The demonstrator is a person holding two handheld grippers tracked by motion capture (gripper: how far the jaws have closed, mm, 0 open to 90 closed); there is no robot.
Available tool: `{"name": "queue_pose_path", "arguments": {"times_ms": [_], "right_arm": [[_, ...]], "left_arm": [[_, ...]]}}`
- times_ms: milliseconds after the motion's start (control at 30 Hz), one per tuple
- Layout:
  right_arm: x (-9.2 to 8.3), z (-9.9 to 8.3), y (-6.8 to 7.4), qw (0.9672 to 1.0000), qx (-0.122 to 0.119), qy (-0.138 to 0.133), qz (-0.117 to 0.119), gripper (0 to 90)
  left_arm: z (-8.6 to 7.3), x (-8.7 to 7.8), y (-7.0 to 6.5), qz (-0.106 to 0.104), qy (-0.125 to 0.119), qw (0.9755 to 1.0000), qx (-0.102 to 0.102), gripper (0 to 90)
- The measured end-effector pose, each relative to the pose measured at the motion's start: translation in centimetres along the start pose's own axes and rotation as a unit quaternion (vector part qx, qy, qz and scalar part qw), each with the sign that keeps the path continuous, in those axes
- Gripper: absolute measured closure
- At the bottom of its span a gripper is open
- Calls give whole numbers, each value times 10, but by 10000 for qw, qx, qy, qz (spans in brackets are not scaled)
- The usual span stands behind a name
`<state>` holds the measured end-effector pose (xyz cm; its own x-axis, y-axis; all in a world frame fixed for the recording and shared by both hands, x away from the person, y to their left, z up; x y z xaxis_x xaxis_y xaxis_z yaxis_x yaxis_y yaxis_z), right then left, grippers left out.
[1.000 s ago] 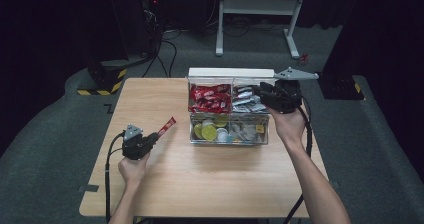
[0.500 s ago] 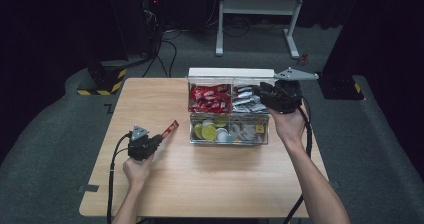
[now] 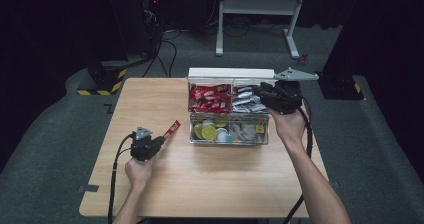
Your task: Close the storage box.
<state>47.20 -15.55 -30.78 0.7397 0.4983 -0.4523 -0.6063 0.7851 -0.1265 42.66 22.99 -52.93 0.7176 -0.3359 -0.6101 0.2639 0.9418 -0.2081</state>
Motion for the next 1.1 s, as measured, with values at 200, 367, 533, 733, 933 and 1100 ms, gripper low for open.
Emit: {"name": "queue_pose_path", "arguments": {"times_ms": [200,367,533,733,933,1100], "right_arm": [[-2,1,0,10000,-24,-5,-26,660],[-4,2,1,10000,-42,4,-41,653],[-6,2,1,10000,14,-31,-37,639],[-11,2,0,10000,-4,-65,-45,631],[-15,0,-2,10000,15,-72,-65,620],[-14,-4,-2,10000,16,-29,-61,618]], "left_arm": [[-4,4,-3,44,81,9999,91,822],[-6,6,-1,60,168,9998,23,763],[-6,5,-2,38,161,9999,14,684],[-6,-6,9,102,26,9998,-147,576],[-12,-9,16,280,-11,9994,-187,539],[-20,-15,28,466,-2,9985,-271,523]]}}
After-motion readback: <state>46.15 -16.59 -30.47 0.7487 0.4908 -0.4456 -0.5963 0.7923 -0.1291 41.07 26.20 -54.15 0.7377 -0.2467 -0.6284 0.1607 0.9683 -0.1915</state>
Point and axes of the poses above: each handheld gripper's, and its own axes: x roughly forward along the jaws, z roughly out of its top, y roughly to its left, the point moved 4 cm from there along x, roughly forward along the jaws, and after that the axes turned 8 degrees about -x, right-handed, at the moved point
